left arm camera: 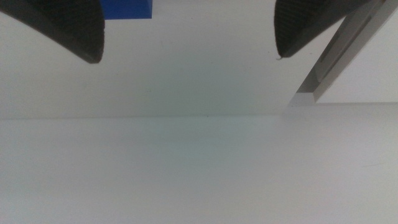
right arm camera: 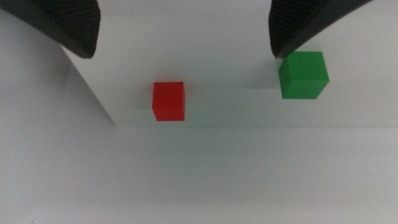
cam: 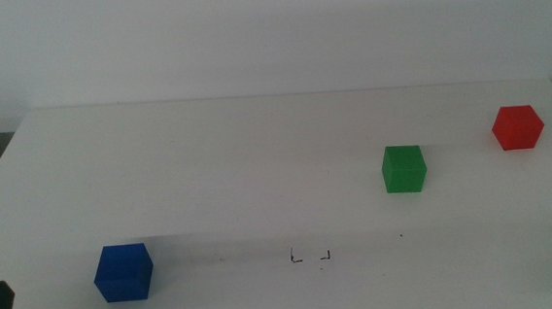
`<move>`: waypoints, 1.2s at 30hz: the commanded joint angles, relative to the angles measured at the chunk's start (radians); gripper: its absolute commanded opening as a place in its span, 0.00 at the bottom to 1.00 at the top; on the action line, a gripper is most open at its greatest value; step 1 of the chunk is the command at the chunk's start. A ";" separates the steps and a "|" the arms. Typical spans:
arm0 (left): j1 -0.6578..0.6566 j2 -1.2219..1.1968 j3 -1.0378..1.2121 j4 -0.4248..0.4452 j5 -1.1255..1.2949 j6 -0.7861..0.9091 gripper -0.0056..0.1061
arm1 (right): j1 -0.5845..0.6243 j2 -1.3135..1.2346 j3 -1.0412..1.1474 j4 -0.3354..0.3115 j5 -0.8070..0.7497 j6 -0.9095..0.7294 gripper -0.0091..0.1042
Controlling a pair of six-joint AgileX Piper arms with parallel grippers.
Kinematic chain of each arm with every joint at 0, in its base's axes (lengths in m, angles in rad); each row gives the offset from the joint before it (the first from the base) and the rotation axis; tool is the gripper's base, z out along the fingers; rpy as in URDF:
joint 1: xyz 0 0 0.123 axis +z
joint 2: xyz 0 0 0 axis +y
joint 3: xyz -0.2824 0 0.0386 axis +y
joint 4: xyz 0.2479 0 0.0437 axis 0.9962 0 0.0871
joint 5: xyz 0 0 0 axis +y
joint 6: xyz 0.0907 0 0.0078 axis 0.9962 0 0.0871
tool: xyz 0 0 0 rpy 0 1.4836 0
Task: Stack red cubes first, then green, then blue cubes in a specific spot.
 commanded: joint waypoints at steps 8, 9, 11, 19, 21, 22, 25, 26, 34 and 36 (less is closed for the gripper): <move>0.001 -0.004 -0.001 0.004 -0.011 -0.002 0.88 | -0.006 -0.001 0.004 0.131 -0.025 -0.006 0.90; 0.001 -0.004 -0.001 0.004 -0.011 -0.002 0.88 | -0.006 0.021 -0.002 0.133 -0.030 -0.006 0.90; 0.001 -0.004 -0.001 0.004 -0.011 -0.002 0.88 | -0.006 0.078 -0.049 0.133 -0.030 -0.006 0.90; 0.001 -0.004 -0.001 0.004 -0.011 -0.002 0.88 | -0.006 0.552 -0.552 0.150 0.492 -0.006 0.90; 0.001 -0.004 -0.001 0.004 -0.011 -0.002 0.88 | -0.006 0.662 -0.672 0.154 0.636 -0.006 0.90; 0.001 -0.004 -0.001 0.004 -0.011 -0.002 0.88 | -0.006 0.715 -0.729 0.154 0.690 -0.006 0.90; 0.001 -0.004 -0.001 0.004 -0.011 -0.002 0.88 | -0.006 0.832 -0.848 0.160 0.748 -0.005 0.90; 0.001 -0.004 -0.001 0.004 -0.011 -0.002 0.88 | -0.006 0.866 -0.874 0.171 0.742 -0.004 0.90; 0.001 -0.004 -0.001 0.004 -0.011 -0.002 0.88 | -0.006 1.005 -0.930 0.252 0.661 -0.007 0.90; 0.001 -0.004 -0.001 0.004 -0.011 -0.002 0.88 | -0.006 1.035 -0.949 0.242 0.623 -0.014 0.90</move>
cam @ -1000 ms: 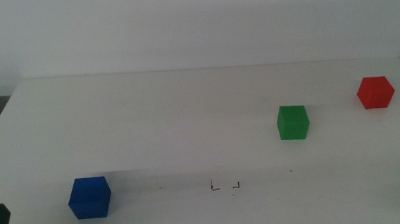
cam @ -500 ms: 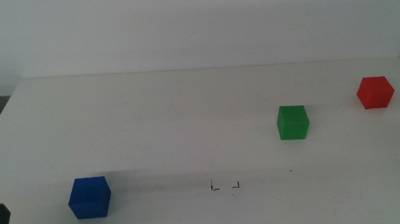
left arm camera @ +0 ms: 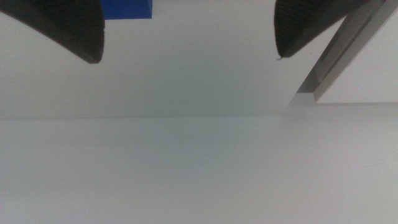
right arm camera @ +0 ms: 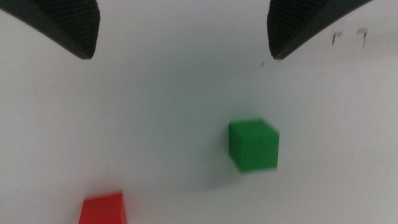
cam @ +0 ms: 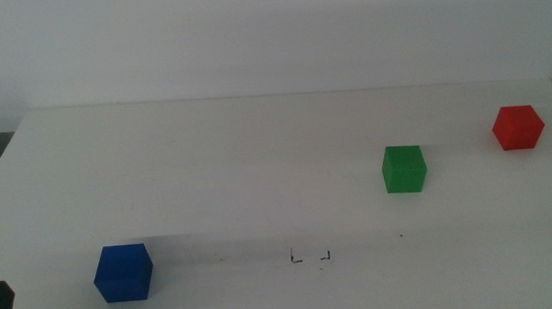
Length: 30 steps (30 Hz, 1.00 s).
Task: Stack red cubes first, then green, then blue cubes in a specific spot.
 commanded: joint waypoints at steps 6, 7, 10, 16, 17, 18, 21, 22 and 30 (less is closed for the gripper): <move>0.001 -0.004 -0.001 0.004 -0.011 -0.002 0.88 | -0.011 0.221 -0.199 -0.094 -0.010 0.005 0.90; 0.001 -0.004 -0.001 0.004 -0.011 -0.002 0.88 | -0.011 0.263 -0.240 -0.099 0.004 0.005 0.90; 0.001 -0.004 -0.001 0.004 -0.011 -0.002 0.88 | -0.011 0.386 -0.364 -0.132 0.053 -0.008 0.90; 0.001 -0.004 -0.001 0.004 -0.011 -0.002 0.88 | -0.039 0.644 -0.627 -0.173 0.174 -0.053 0.90; 0.001 -0.004 -0.001 0.004 -0.011 -0.002 0.88 | -0.044 0.675 -0.667 -0.166 0.192 -0.066 0.90; 0.001 -0.004 -0.001 0.004 -0.011 -0.002 0.88 | -0.051 0.706 -0.696 -0.157 0.209 -0.074 0.90; 0.001 -0.004 -0.001 0.004 -0.011 -0.002 0.88 | -0.069 0.806 -0.791 -0.151 0.232 -0.091 0.90; 0.001 -0.004 -0.001 0.004 -0.011 -0.002 0.88 | -0.069 0.845 -0.818 -0.159 0.232 -0.099 0.90; 0.001 -0.004 -0.001 0.004 -0.011 -0.002 0.88 | -0.071 1.029 -0.922 -0.224 0.179 -0.132 0.90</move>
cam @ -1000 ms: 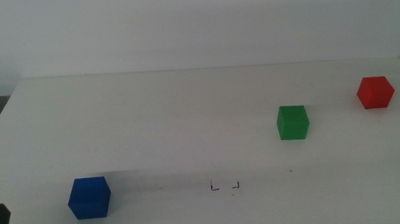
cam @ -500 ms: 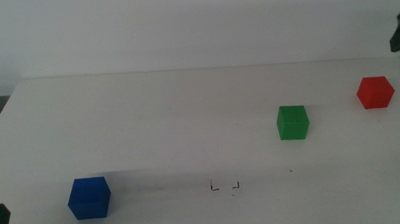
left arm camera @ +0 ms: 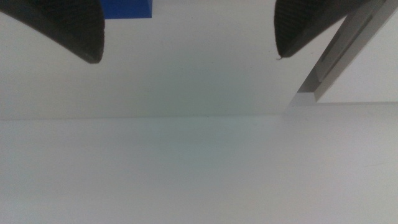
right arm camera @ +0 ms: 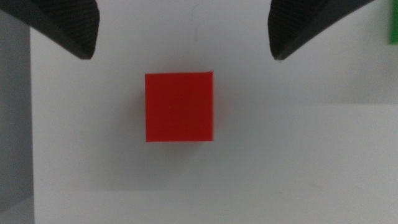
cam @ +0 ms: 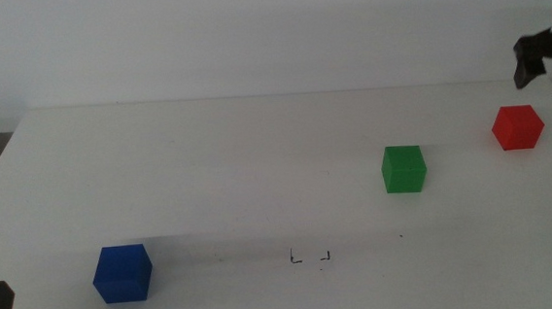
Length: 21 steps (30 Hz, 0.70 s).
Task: Stack red cubes first, then green, then blue cubes in a specific spot.
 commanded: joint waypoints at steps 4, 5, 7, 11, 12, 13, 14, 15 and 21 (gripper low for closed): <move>0.001 -0.004 -0.001 0.001 -0.011 -0.002 0.88 | -0.010 0.082 -0.018 -0.027 -0.037 -0.012 0.90; 0.001 -0.004 -0.001 0.001 -0.011 -0.002 0.88 | -0.010 0.094 -0.018 -0.027 -0.050 -0.015 0.90; 0.001 -0.004 -0.001 0.001 -0.011 -0.002 0.88 | -0.010 0.113 -0.018 -0.019 -0.076 -0.022 0.90; 0.001 -0.004 -0.001 0.001 -0.011 -0.002 0.88 | -0.010 0.141 -0.018 -0.011 -0.132 -0.022 0.90; 0.001 -0.004 -0.001 0.001 -0.011 -0.002 0.88 | -0.010 0.148 -0.018 -0.017 -0.136 -0.022 0.90; 0.001 -0.004 -0.001 0.001 -0.011 -0.002 0.88 | -0.010 0.152 -0.018 -0.017 -0.144 -0.019 0.90; 0.001 -0.004 -0.001 0.001 -0.011 -0.002 0.88 | -0.012 0.158 -0.018 -0.017 -0.147 -0.019 0.90; 0.001 -0.004 -0.001 0.001 -0.011 -0.002 0.88 | -0.013 0.160 -0.018 -0.017 -0.150 -0.019 0.90; 0.001 -0.004 -0.001 0.001 -0.011 -0.002 0.88 | -0.019 0.192 -0.018 -0.020 -0.148 -0.015 0.90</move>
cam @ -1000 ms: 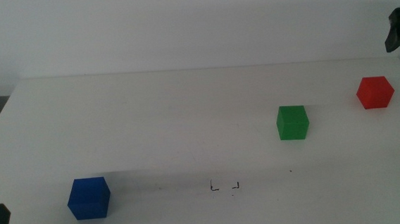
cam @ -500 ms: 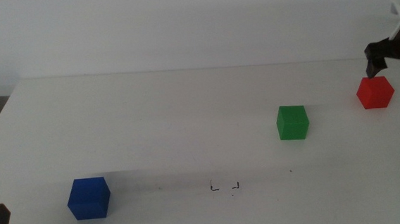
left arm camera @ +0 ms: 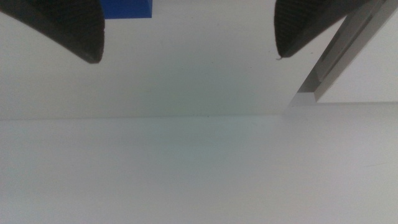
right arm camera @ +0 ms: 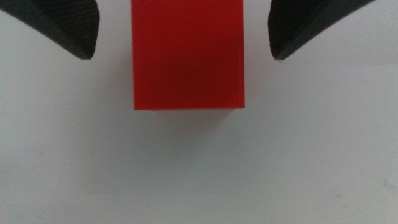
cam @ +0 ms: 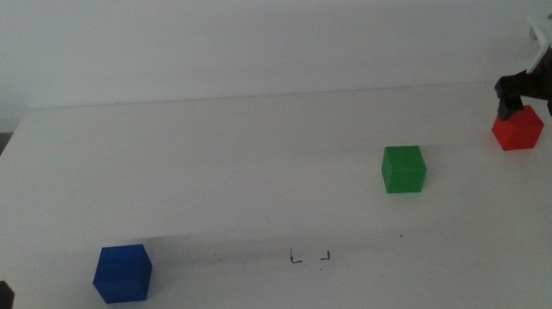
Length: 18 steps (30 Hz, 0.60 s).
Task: Stack red cubes first, then green, then blue cubes in a specific spot.
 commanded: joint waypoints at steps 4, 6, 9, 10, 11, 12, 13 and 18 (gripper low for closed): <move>0.001 -0.004 -0.001 0.001 -0.011 -0.002 0.88 | -0.009 0.021 -0.007 -0.009 -0.027 0.020 0.90; 0.001 -0.004 -0.001 0.001 -0.011 -0.002 0.88 | -0.009 0.032 -0.007 -0.009 -0.047 0.022 0.90; 0.001 -0.004 -0.001 0.001 -0.011 -0.002 0.88 | -0.009 0.046 -0.007 -0.009 -0.057 0.022 0.90; 0.001 -0.004 -0.001 0.001 -0.011 -0.002 0.88 | -0.009 0.050 -0.007 -0.009 -0.061 0.022 0.90; 0.001 -0.004 -0.001 0.001 -0.011 -0.002 0.88 | -0.009 0.055 -0.007 -0.009 -0.062 0.022 0.88; 0.001 -0.004 -0.001 0.001 -0.011 -0.002 0.88 | -0.009 0.060 -0.007 -0.011 -0.063 0.022 0.86; 0.001 -0.004 -0.001 0.001 -0.011 -0.002 0.88 | -0.009 0.065 -0.007 -0.013 -0.063 0.022 0.85; 0.001 -0.004 -0.001 0.001 -0.011 -0.002 0.88 | -0.009 0.072 -0.007 -0.021 -0.088 0.022 0.66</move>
